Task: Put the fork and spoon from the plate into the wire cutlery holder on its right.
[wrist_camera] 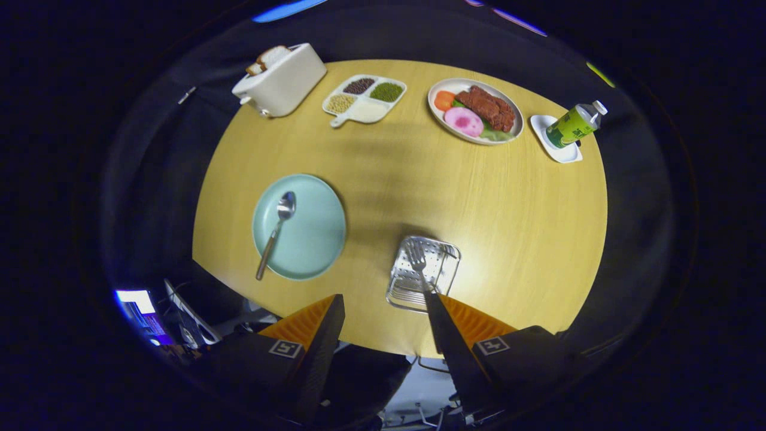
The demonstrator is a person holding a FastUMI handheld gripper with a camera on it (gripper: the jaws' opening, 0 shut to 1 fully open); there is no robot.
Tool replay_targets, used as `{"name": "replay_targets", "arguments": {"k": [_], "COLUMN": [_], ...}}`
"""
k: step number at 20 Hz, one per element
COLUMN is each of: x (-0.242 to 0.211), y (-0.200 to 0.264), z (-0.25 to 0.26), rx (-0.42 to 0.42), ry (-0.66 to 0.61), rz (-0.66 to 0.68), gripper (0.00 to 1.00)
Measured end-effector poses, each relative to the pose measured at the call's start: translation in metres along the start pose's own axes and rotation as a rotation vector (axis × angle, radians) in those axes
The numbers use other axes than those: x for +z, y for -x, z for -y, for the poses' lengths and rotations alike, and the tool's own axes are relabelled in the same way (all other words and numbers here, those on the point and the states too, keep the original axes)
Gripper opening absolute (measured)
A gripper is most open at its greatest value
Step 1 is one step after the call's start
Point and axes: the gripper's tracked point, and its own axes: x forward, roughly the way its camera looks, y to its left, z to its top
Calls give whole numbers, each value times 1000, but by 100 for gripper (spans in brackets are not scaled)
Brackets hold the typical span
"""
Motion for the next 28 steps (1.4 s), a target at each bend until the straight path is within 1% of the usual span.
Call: {"name": "replay_targets", "arguments": {"k": [2, 4, 6, 8, 12, 14, 16, 18, 23, 25, 26, 28], "x": [10, 10, 6, -1, -10, -13, -16, -21, -28, -29, -30, -38], "y": [-4, -11, -25, -46, -96, -118, -136, -153, -182, -189, -192, -199], "z": [-38, -73, -110, -139, -176, -186, -191, -193, -189, -189, -190, -192], "rx": [55, 115, 170, 197, 200, 183, 161, 145, 105, 98, 102, 105], "ry": [-29, -52, -81, -84, -92, -96, -108, -129, -168, -169, -168, -155], "rz": [81, 118, 115, 90, 57, 38, 17, -13, -56, -68, -81, -116], "gripper": [89, 89, 87, 87, 87, 87, 87, 81, 81, 76, 76, 48]}}
